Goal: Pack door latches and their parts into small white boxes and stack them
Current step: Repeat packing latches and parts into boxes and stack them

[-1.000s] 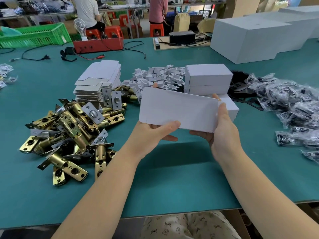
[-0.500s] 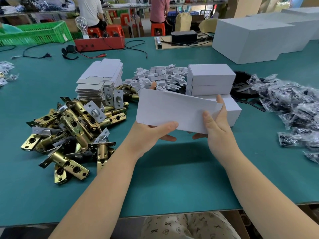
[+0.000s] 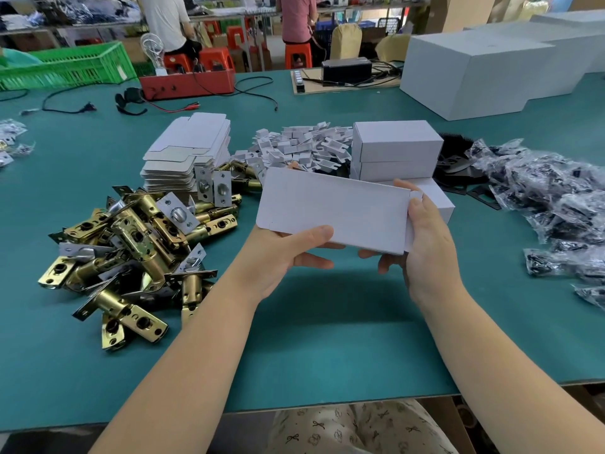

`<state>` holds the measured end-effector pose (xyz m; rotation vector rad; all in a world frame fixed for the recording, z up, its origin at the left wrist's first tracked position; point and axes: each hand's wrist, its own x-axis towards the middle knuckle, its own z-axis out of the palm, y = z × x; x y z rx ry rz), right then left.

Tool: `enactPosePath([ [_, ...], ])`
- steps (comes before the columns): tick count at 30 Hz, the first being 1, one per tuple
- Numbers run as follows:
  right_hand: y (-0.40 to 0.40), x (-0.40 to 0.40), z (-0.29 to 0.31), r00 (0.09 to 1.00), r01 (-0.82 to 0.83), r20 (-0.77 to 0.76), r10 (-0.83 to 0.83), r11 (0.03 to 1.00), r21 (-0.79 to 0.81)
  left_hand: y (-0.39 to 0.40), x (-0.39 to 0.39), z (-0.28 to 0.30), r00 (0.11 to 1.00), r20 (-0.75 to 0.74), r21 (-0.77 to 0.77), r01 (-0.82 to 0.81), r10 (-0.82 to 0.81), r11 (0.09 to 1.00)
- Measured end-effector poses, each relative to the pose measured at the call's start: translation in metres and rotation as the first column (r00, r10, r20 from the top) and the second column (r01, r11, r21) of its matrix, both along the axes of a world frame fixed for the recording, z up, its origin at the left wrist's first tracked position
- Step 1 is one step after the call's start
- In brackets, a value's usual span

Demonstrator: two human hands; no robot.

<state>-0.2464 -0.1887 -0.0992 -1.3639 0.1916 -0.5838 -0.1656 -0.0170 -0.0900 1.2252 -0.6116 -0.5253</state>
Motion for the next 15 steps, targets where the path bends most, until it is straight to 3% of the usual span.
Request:
enactPosePath([
  [7,-0.001,0.002,-0.005,0.992,-0.009,-0.122,-0.023,0.968,-0.25,0.001,0.003,-0.005,0.995,0.082,0.012,-0.05,0.048,0.999],
  [11,-0.001,0.0,-0.009,0.976,-0.087,-0.215,-0.017,0.883,-0.461,0.009,0.01,-0.004,0.995,0.09,0.022,-0.053,0.051,0.998],
  [15,-0.003,0.0,-0.011,0.941,-0.175,-0.34,-0.013,0.838,-0.517,0.011,0.009,-0.005,0.997,0.071,0.09,-0.008,0.001,0.996],
])
